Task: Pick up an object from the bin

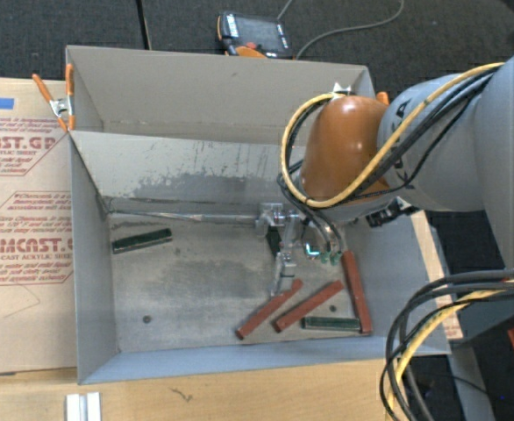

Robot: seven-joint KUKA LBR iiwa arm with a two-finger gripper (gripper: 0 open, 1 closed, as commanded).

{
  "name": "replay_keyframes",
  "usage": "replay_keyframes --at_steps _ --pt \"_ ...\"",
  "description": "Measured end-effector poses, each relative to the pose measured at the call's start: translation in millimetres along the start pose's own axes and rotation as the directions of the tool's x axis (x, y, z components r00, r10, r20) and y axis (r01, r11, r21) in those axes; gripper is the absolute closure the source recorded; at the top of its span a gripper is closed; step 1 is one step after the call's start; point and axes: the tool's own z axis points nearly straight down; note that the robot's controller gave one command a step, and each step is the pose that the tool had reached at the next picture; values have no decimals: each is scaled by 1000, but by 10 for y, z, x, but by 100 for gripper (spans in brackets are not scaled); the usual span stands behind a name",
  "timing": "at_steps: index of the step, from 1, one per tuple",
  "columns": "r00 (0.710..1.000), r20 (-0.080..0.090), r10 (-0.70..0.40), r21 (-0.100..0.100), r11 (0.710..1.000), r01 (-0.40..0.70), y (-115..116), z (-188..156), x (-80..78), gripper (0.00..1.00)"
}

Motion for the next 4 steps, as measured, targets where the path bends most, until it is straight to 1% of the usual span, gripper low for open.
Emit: replay_keyframes --at_steps 1,2,3,4 --pt "1000 -4 -18 1 1000 18 -264 616 646 0" --pt "988 9 -153 2 988 153 -197 273 495 0" --pt "974 6 -225 2 974 225 -134 221 452 0" --pt "968 2 -251 0 968 251 -93 600 535 0"
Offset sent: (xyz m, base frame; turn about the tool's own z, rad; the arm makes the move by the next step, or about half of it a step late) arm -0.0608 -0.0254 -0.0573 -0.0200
